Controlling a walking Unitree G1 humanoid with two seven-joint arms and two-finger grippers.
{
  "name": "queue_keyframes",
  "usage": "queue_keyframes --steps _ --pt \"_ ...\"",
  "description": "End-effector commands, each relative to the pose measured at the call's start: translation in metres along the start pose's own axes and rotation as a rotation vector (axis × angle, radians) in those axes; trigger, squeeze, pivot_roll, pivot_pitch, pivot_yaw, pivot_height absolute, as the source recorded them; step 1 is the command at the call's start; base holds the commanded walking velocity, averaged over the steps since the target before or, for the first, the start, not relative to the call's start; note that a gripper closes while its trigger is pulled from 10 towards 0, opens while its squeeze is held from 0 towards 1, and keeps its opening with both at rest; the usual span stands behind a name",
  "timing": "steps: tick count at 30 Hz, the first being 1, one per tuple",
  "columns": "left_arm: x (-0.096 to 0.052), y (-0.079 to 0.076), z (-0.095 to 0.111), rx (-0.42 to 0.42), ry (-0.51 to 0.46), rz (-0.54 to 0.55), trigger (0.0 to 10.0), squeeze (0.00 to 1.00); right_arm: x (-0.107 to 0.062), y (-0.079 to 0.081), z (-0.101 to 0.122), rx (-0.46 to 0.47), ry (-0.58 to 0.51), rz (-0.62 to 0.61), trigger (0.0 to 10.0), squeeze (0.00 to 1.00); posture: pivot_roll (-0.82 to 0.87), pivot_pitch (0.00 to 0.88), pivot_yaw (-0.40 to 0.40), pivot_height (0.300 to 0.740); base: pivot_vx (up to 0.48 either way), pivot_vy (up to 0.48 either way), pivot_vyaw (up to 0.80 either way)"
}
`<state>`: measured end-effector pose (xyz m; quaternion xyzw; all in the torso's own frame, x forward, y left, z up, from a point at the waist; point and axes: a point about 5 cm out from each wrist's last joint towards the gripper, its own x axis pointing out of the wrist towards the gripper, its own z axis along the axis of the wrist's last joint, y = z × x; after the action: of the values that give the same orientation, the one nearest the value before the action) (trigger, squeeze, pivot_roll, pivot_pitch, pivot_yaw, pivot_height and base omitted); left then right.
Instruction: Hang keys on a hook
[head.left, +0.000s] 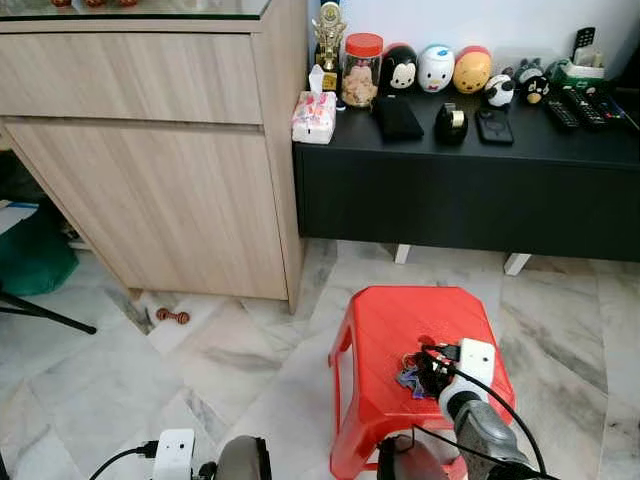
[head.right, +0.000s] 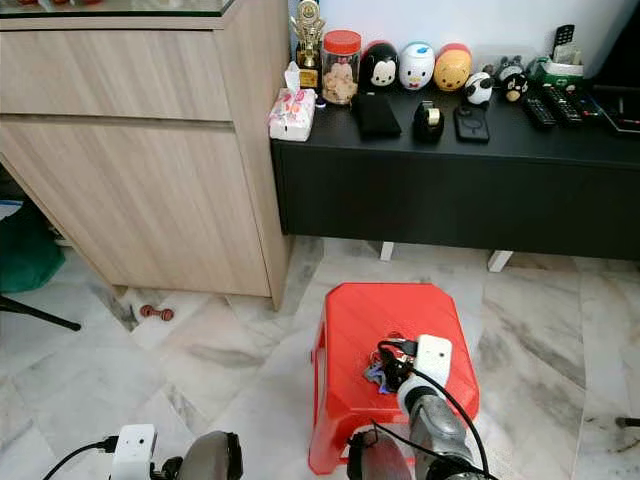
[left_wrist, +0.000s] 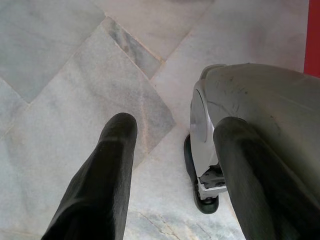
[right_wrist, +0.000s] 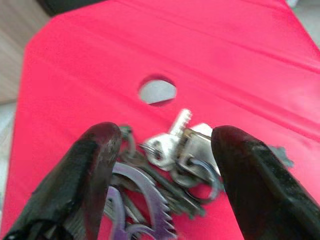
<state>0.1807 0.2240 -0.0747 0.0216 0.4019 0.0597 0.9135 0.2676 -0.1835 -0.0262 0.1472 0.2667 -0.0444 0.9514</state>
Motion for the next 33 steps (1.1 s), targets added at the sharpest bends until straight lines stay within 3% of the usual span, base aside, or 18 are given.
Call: queue_keyframes --steps 1,19,20,21,22,33 --pt "-0.003 0.003 -0.008 0.013 0.019 0.008 10.0 0.00 -0.004 -0.007 -0.008 0.052 0.022 -0.026 10.0 0.00 0.14 0.056 -0.020 0.615 0.000 0.000 0.00" --pt "-0.008 0.013 -0.017 0.007 0.022 0.035 10.0 0.00 -0.004 -0.009 -0.010 0.130 0.040 -0.060 10.0 0.00 0.17 0.092 -0.017 0.615 0.000 0.000 0.00" --pt "-0.008 0.013 -0.017 0.006 0.022 0.036 10.0 0.00 -0.003 -0.009 -0.010 0.135 0.042 -0.063 3.8 0.00 0.17 0.092 -0.017 0.615 0.000 0.000 0.00" --pt "-0.008 0.013 -0.017 0.005 0.023 0.036 10.0 0.00 -0.003 -0.009 -0.009 0.139 0.044 -0.066 2.5 0.00 0.17 0.098 -0.018 0.615 0.000 0.000 0.00" --pt "-0.008 0.013 -0.017 0.003 0.023 0.033 10.0 0.00 -0.002 -0.009 -0.008 0.152 0.041 -0.075 0.0 0.00 0.17 0.106 -0.019 0.615 0.000 0.000 0.00" --pt "-0.005 0.010 -0.012 0.004 0.009 0.018 10.0 0.00 -0.003 -0.017 -0.005 0.189 0.032 -0.101 0.0 0.00 0.17 0.133 -0.023 0.615 0.000 0.000 0.00"
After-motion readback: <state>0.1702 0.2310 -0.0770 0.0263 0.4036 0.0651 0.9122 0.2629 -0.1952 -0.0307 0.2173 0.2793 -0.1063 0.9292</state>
